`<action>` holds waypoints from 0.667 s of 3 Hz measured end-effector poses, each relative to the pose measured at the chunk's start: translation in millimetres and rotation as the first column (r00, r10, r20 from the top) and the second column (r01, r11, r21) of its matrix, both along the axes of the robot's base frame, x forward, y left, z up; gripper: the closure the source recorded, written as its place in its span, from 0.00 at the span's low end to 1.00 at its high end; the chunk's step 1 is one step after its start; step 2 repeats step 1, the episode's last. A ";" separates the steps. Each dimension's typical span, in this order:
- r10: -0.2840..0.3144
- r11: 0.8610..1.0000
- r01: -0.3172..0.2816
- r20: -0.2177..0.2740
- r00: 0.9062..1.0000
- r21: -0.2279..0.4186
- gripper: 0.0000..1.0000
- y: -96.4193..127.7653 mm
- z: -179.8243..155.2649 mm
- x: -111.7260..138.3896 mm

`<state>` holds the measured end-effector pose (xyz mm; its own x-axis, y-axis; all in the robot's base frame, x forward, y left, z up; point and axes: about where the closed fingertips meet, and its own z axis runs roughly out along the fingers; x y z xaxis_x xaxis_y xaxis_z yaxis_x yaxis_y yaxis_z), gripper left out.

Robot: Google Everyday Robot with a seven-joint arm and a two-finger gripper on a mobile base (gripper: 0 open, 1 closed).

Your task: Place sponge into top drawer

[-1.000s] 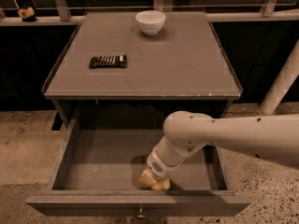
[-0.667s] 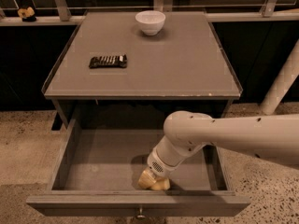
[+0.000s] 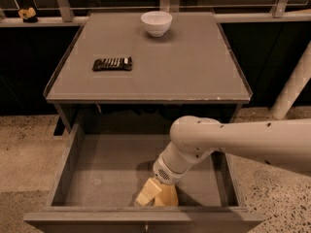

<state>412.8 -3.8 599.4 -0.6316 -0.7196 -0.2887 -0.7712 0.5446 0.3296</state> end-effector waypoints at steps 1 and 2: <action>0.000 1.000 0.000 0.000 1.000 0.000 0.00 0.0 0.0 0.0; 0.000 1.000 0.000 0.000 1.000 0.000 0.00 0.0 0.0 0.0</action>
Offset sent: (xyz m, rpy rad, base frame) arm 0.0000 0.0000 0.0000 0.0000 0.0000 0.0000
